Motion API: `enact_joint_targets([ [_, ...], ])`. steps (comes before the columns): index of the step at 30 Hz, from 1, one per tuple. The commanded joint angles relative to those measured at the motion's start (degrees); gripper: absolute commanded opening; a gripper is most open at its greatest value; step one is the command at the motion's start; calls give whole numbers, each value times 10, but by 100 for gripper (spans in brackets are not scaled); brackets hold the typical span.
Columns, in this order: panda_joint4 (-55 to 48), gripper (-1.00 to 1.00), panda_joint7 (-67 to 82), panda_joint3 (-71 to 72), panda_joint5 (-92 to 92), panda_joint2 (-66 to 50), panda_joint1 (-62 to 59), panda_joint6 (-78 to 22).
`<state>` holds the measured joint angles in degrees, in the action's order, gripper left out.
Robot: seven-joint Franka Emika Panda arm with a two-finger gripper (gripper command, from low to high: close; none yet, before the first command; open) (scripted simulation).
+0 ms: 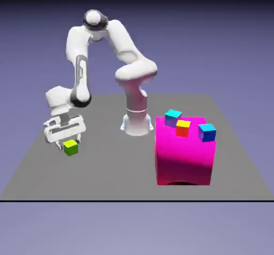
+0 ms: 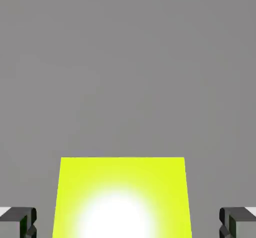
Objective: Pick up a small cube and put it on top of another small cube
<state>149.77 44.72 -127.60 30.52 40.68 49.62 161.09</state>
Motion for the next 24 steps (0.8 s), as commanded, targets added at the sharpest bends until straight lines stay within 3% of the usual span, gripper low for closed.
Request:
enact_joint_targets([
  [1, 0, -100, 0, 0, 0, 0, 0, 0],
  [11, 20, -100, 42, 187, -71, -47, -181, -104],
  [24, 50, -100, -71, 457, -161, -1, -173, -174],
])
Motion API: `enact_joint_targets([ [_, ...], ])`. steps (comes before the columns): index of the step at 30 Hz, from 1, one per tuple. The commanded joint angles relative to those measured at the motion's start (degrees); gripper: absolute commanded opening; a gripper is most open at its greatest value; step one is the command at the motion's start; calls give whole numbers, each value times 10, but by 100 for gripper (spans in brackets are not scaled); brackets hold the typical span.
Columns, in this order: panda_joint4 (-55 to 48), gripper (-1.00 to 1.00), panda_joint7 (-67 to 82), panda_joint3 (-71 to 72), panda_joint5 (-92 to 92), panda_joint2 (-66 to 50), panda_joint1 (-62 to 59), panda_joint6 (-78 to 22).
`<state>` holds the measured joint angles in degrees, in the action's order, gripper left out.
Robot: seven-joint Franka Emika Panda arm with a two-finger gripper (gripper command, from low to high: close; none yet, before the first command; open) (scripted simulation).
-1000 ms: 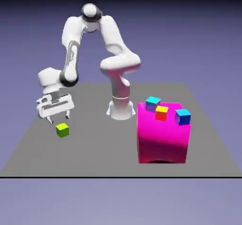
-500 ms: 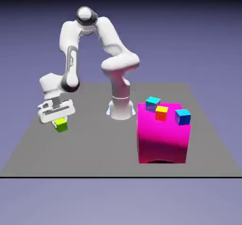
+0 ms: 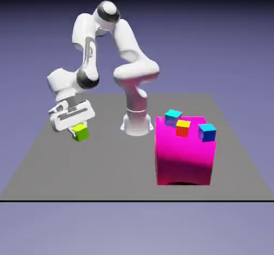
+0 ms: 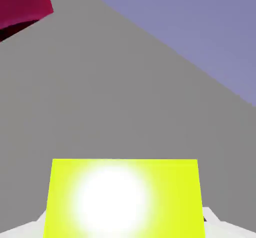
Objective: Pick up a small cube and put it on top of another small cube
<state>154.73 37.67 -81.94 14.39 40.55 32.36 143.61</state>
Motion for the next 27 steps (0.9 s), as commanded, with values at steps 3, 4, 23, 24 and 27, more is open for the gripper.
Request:
enact_joint_targets([
  [3, 7, -100, -26, 62, -21, 11, 2, -15],
  [4, 9, -100, -35, 83, -28, 14, 3, -21],
  [23, 52, -100, -200, 478, -159, 81, 17, -123],
  [24, 55, -100, -209, 498, -166, 85, 18, -128],
  [27, 61, -100, -235, 561, -187, 96, 20, -144],
])
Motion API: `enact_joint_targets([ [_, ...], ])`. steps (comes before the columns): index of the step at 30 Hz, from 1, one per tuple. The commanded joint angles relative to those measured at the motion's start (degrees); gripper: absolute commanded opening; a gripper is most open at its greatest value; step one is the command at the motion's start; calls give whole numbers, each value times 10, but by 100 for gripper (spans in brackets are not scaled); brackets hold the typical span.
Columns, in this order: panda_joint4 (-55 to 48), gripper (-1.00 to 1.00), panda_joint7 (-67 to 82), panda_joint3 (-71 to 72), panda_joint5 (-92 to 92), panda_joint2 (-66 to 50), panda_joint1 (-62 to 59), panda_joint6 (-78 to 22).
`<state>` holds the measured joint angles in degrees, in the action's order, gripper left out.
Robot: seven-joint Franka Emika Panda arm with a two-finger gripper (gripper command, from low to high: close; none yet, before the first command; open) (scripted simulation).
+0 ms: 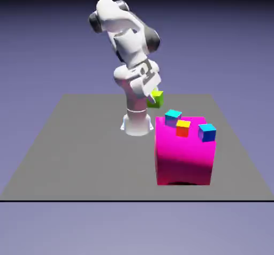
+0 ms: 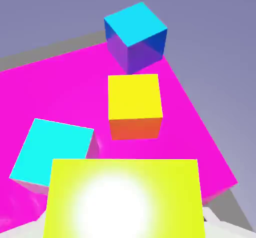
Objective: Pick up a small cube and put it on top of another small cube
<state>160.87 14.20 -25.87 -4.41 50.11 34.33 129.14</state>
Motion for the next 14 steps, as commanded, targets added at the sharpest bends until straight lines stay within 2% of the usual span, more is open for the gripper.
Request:
enact_joint_targets([
  [1, 2, -100, -9, 21, -6, 4, 1, -5],
  [5, 8, -100, -31, 72, -23, 12, 3, -18],
  [11, 63, -100, -7, 54, -47, -67, 41, 121],
  [12, 63, 100, -7, 54, -47, -67, 41, 121],
  [14, 53, 100, -11, 57, -43, -53, 34, 96],
])
